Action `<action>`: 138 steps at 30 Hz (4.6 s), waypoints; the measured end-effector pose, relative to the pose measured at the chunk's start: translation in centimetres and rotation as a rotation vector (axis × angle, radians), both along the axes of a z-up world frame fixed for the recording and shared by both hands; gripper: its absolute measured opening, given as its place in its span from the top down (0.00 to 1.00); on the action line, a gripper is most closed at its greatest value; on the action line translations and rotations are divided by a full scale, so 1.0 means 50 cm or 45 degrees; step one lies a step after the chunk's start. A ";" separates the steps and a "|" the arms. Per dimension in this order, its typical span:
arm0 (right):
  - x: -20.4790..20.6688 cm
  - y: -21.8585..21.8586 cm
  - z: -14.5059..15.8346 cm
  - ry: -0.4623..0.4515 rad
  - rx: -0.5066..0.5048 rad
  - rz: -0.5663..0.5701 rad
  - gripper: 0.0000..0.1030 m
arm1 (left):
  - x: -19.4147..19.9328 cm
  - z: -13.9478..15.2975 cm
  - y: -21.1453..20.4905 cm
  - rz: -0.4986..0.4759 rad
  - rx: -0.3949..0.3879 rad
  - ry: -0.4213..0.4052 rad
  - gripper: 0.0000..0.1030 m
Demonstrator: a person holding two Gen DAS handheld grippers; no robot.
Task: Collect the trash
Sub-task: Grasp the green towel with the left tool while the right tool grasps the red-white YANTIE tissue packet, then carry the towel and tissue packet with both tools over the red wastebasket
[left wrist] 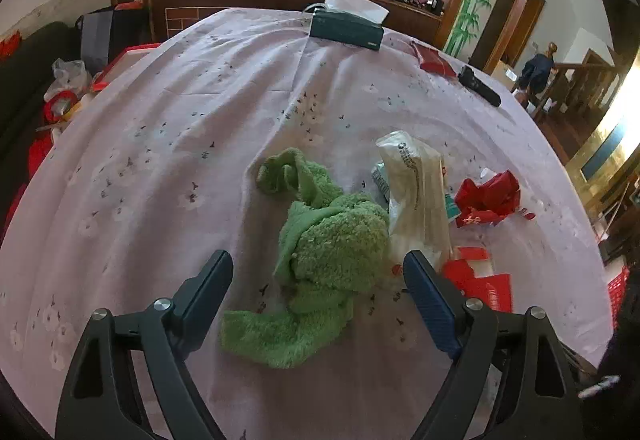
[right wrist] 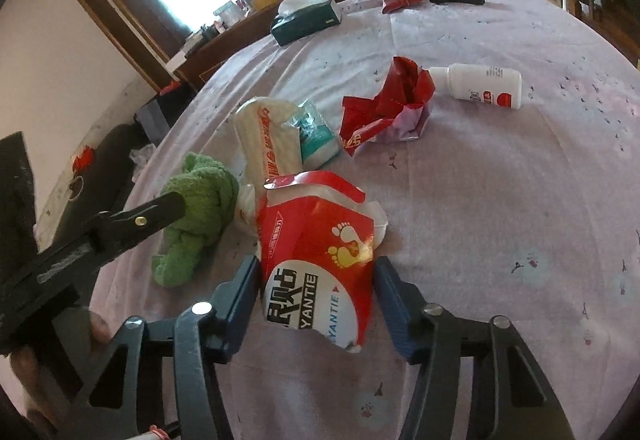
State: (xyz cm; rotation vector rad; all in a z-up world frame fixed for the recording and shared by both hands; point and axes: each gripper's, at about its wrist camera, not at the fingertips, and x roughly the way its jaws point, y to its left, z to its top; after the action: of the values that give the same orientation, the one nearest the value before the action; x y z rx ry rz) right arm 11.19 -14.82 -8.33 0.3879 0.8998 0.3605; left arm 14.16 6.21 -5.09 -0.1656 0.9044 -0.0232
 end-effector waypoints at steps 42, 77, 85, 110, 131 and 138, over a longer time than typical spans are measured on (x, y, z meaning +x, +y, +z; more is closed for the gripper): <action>-0.361 -0.327 0.229 -0.465 0.011 -0.425 0.49 | -0.216 0.197 -0.322 -0.463 -0.242 -0.247 0.69; -0.577 -0.532 0.309 -0.592 -0.219 -0.832 0.49 | -0.360 0.293 -0.642 -0.942 -0.287 -0.422 0.69; -0.612 -0.564 0.320 -0.601 -0.253 -0.925 0.48 | -0.361 0.299 -0.667 -0.980 -0.299 -0.424 0.69; -0.631 -0.698 0.289 -0.539 -0.228 -1.126 0.48 | -0.336 0.280 -0.841 -1.146 -0.273 -0.350 0.69; -0.592 -0.800 0.270 -0.472 -0.302 -1.215 0.48 | -0.294 0.239 -1.012 -1.282 -0.292 -0.275 0.69; -0.573 -0.833 0.245 -0.427 -0.287 -1.226 0.48 | -0.267 0.203 -1.051 -1.286 -0.276 -0.199 0.69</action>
State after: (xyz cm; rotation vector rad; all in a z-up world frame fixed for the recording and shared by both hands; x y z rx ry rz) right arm -17.45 -56.46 3.91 0.4879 0.3429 -0.5468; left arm 0.78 -46.33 5.06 0.1062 0.7495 -1.0591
